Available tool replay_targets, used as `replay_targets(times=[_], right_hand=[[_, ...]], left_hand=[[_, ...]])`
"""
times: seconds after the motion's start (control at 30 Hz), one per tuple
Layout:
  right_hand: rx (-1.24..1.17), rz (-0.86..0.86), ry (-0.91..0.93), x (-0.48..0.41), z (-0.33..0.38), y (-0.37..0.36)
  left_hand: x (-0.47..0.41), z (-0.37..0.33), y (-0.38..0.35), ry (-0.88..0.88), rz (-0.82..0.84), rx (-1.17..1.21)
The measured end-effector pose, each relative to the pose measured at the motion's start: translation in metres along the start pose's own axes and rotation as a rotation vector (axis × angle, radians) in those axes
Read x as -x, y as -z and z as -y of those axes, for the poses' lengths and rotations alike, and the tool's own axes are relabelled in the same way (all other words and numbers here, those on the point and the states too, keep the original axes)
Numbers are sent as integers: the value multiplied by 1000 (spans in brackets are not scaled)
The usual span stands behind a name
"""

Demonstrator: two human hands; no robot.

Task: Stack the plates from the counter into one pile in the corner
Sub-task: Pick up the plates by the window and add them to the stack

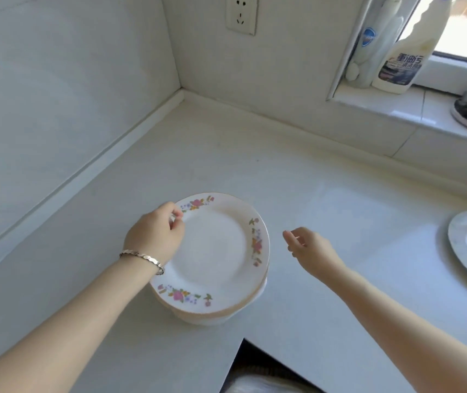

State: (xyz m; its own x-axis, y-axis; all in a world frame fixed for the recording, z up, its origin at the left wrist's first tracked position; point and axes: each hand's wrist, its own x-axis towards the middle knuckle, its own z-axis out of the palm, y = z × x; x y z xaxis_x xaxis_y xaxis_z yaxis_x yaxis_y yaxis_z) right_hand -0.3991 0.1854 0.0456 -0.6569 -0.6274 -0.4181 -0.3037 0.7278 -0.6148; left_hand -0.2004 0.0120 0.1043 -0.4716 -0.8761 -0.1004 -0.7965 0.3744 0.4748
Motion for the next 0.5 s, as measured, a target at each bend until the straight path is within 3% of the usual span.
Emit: replay_targets(times=[0.13, 0.27, 0.37, 0.5], right_hand=[[309, 132, -195, 11, -71, 37], [340, 148, -362, 40, -149, 78], [286, 113, -447, 66, -206, 116], [196, 4, -529, 97, -281, 170]], left_hand=[[9, -79, -39, -217, 156, 3], [30, -152, -103, -324, 388, 1], [53, -201, -158, -300, 584, 30], [95, -269, -227, -93, 809, 168]])
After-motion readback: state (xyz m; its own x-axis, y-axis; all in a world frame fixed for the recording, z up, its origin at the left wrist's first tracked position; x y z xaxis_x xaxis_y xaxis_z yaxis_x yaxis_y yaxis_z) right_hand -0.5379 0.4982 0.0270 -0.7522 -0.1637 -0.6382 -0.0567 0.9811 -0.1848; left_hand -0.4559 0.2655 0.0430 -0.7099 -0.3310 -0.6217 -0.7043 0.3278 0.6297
